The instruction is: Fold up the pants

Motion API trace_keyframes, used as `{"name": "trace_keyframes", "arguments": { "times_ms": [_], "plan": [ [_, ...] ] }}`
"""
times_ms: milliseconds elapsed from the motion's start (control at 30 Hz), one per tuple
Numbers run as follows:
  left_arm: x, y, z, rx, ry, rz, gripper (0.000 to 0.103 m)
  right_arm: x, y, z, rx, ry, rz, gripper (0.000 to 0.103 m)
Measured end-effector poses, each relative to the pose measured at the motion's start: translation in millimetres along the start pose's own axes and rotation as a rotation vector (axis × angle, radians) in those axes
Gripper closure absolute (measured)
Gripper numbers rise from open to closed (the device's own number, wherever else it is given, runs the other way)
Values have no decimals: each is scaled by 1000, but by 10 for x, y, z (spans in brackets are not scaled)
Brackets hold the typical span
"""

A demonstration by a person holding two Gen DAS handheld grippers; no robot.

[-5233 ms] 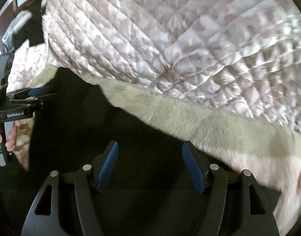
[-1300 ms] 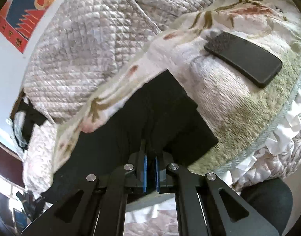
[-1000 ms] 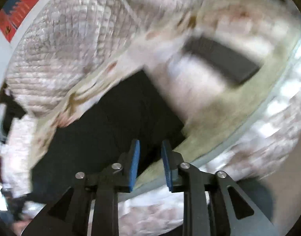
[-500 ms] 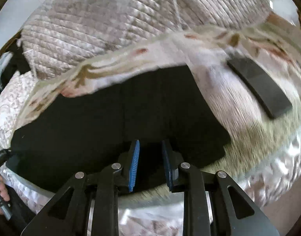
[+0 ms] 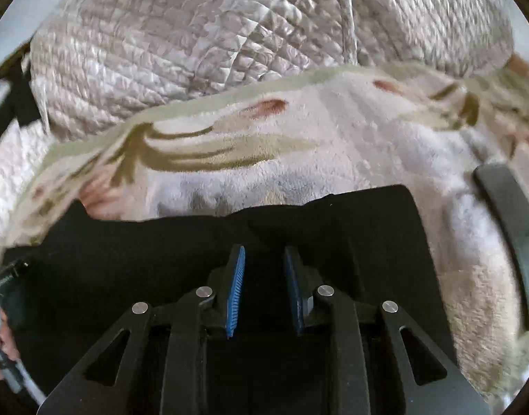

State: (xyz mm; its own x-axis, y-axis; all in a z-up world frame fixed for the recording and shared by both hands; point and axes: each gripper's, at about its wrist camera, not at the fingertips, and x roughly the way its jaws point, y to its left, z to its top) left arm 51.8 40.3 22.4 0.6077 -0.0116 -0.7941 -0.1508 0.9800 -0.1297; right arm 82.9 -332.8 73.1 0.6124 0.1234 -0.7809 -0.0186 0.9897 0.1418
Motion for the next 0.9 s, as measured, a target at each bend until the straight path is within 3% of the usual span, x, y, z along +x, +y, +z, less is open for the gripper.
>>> {"name": "trace_keyframes", "arguments": {
  "times_ms": [133, 233, 300, 367, 433, 700, 767, 900],
  "plan": [
    [-187, 276, 26, -53, -58, 70, 62, -225, 61, 14, -46, -64, -17, 78],
    [-143, 603, 48, -121, -58, 180, 62, -84, -124, -3, -12, -21, -85, 77],
    [-153, 709, 54, -146, -59, 158, 62, -75, -222, 8, 13, -29, -48, 77],
    [-213, 722, 48, -149, -68, 182, 62, -140, -201, 8, 8, -28, -47, 77],
    [-301, 668, -11, -139, -80, 147, 62, -238, -132, -28, 0, -32, -35, 77],
    [-597, 173, -496, 11, -58, 40, 61, -582, 354, -510, -122, -30, 43, 76],
    [-582, 70, -622, 45, -39, 35, 59, -611, 399, -629, -149, -31, 38, 58],
    [-658, -15, -712, 70, -42, 48, 58, -707, 484, -786, -211, -37, 0, 58]
  ]
}}
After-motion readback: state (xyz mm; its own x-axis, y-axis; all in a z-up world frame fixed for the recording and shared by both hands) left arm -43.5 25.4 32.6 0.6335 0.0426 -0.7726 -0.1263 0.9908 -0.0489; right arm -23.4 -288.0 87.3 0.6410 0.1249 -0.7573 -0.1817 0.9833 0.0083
